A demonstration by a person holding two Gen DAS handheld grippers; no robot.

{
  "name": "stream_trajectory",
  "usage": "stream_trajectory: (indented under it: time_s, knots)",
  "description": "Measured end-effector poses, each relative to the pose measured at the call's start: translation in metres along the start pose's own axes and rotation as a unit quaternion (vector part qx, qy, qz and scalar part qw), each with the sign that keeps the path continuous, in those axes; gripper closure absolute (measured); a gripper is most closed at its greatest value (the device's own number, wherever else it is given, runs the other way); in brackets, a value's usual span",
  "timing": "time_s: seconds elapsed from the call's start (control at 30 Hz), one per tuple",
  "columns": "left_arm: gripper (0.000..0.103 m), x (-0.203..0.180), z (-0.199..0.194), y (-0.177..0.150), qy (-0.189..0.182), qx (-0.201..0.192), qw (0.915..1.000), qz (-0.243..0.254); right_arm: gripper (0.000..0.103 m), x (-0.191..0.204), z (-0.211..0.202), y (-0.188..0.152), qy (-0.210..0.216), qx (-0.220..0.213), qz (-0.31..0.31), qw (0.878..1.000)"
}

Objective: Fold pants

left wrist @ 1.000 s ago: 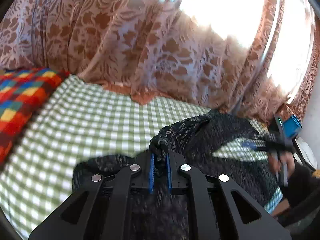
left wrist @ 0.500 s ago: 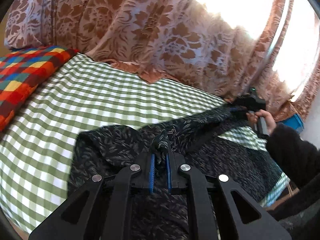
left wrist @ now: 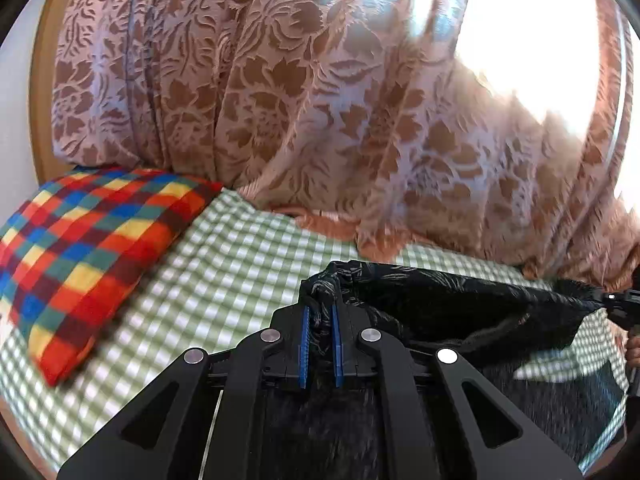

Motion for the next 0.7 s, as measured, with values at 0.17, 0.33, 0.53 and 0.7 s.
stream_trajectory:
  time_s: [0.17,0.33,0.53,0.7]
  knots:
    - [0.095,0.016,-0.049,-0.063,0.011,0.036,0.9991,-0.021,0.097,0.009,-0.068,-0.064,0.047,0.025,-0.019,0.998]
    - [0.076,0.035,-0.076,-0.13,0.04,0.115,0.9903,-0.066,0.097,-0.008,-0.096,-0.149,0.038,0.093,-0.004,0.995]
    - [0.071,0.076,-0.107,-0.16,0.014,0.151,0.9526,-0.264,0.097,-0.042,-0.092,-0.209,-0.013,0.149,0.014,0.989]
    - [0.06,0.07,-0.116,-0.156,-0.073,0.127,0.9126,-0.382,0.097,-0.046,-0.085,-0.212,-0.022,0.149,0.004,0.989]
Point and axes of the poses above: each gripper's, at about its wrist camera, not at the fingertips, and z roughly the way its jaws point, x to its left, y to its top, the point moved 4 cm from there along z, roughly the way its jaws point, and after that the axes turned 11 degrees about -x, right-handed, at the moved point
